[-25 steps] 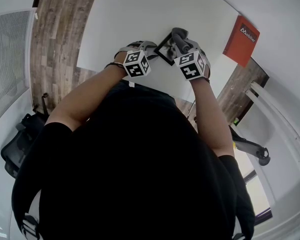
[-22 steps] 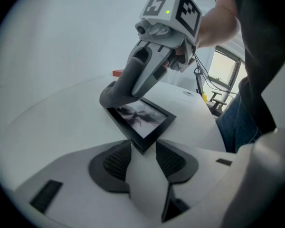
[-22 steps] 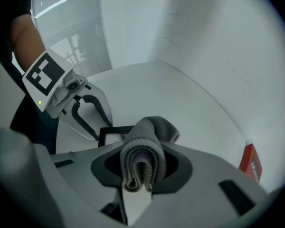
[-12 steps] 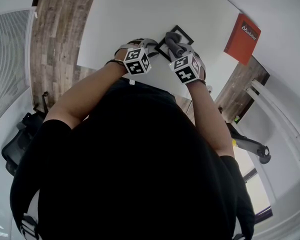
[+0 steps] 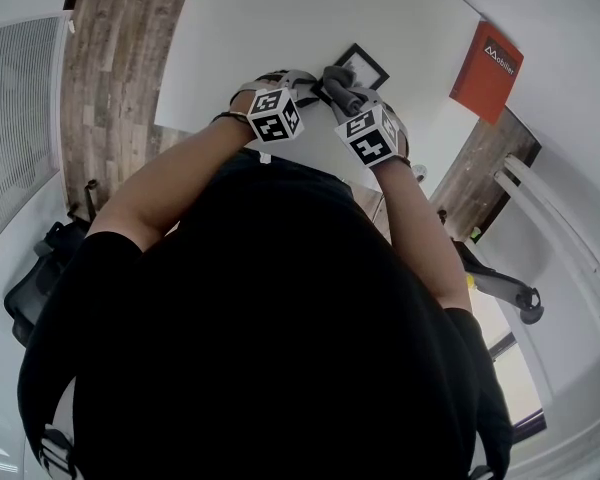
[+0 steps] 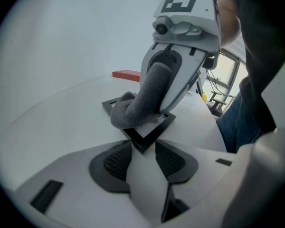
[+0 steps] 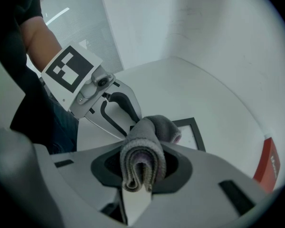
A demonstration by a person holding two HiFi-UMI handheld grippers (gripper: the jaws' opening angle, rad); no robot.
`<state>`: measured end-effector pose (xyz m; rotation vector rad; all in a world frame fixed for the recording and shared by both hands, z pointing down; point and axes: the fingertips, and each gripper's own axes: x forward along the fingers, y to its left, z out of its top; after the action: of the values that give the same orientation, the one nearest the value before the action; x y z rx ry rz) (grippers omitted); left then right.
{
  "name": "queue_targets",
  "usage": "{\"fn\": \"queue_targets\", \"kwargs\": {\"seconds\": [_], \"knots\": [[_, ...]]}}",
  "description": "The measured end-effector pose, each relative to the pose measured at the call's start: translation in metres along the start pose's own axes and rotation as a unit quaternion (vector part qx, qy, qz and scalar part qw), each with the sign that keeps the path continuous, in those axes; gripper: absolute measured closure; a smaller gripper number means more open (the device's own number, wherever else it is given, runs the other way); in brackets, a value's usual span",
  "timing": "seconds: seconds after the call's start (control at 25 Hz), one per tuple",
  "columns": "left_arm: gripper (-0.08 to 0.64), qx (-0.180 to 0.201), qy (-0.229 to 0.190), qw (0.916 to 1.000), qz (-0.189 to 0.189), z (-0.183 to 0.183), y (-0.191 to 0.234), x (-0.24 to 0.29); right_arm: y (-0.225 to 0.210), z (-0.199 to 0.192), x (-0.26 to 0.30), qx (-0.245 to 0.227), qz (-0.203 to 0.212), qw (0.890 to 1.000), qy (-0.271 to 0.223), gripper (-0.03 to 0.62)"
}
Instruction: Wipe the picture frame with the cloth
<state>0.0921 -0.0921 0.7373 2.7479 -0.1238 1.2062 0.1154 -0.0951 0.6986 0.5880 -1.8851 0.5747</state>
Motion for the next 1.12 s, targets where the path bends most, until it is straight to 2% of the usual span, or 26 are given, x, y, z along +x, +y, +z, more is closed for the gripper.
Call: {"fn": "queue_targets", "kwargs": {"seconds": [0.24, 0.64, 0.96, 1.12], "knots": [[0.397, 0.003, -0.003, 1.0, 0.004, 0.0, 0.001, -0.001, 0.022, -0.003, 0.002, 0.021, 0.044, 0.999, -0.006, 0.489], [0.397, 0.004, -0.005, 0.9999, 0.012, 0.0, 0.001, 0.001, 0.03, -0.004, 0.0, 0.071, 0.079, 0.994, -0.027, 0.489], [0.397, 0.003, -0.007, 0.9999, 0.016, -0.001, 0.001, 0.0, 0.035, -0.009, -0.004, 0.072, 0.095, 0.992, -0.033, 0.489], [0.397, 0.006, -0.008, 0.9999, 0.011, -0.001, 0.0, 0.0, 0.024, -0.005, -0.017, 0.073, 0.087, 0.993, -0.04, 0.489]]}}
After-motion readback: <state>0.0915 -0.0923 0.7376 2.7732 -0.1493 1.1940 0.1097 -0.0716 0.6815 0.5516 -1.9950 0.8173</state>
